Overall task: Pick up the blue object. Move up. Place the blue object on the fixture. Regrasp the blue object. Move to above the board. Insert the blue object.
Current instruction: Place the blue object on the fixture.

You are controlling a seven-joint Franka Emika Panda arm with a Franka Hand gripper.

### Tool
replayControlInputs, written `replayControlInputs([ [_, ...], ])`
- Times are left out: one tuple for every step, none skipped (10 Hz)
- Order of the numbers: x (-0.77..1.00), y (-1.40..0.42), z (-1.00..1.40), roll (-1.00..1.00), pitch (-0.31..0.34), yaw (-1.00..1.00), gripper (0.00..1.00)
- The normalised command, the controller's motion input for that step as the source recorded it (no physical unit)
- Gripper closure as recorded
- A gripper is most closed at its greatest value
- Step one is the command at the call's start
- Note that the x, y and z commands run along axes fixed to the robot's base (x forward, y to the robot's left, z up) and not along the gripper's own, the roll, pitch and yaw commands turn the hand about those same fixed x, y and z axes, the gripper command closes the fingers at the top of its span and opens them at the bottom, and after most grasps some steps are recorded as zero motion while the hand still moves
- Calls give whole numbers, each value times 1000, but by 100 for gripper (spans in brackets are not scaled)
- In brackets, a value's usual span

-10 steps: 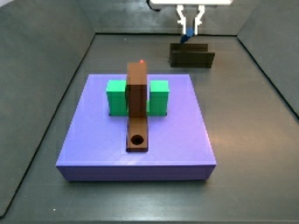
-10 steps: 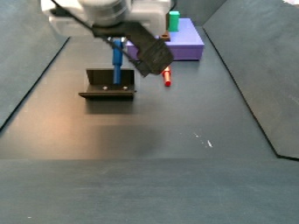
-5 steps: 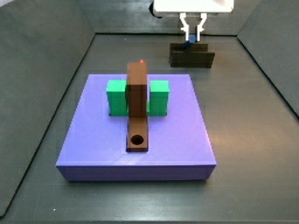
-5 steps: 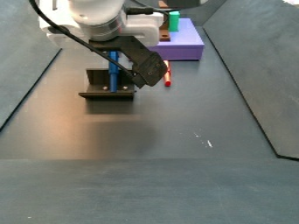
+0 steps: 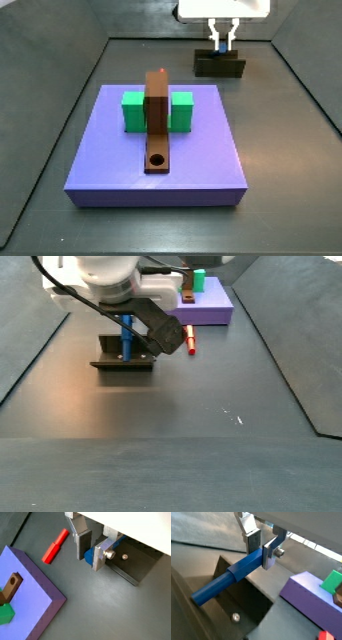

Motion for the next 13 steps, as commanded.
replayControlInputs([
  [251, 0, 103, -283, 0, 0, 100],
  [166, 0, 0, -194, 0, 0, 100],
  [177, 0, 0, -229, 0, 0, 100],
  [40, -66, -3, -203, 0, -9, 100],
  [0, -31, -146, -54, -6, -86, 100],
  [0, -29, -169, -31, -31, -80, 100],
  [0, -20, -177, -40, -43, -69, 100],
  [0, 0, -180, 0, -31, -51, 100],
  [0, 0, -217, 0, 0, -43, 100],
  [0, 0, -203, 0, 0, -29, 100],
  [0, 0, -200, 0, 0, 0, 100],
  [0, 0, -151, 0, 0, 0, 100],
  [0, 0, -89, 0, 0, 0, 100],
])
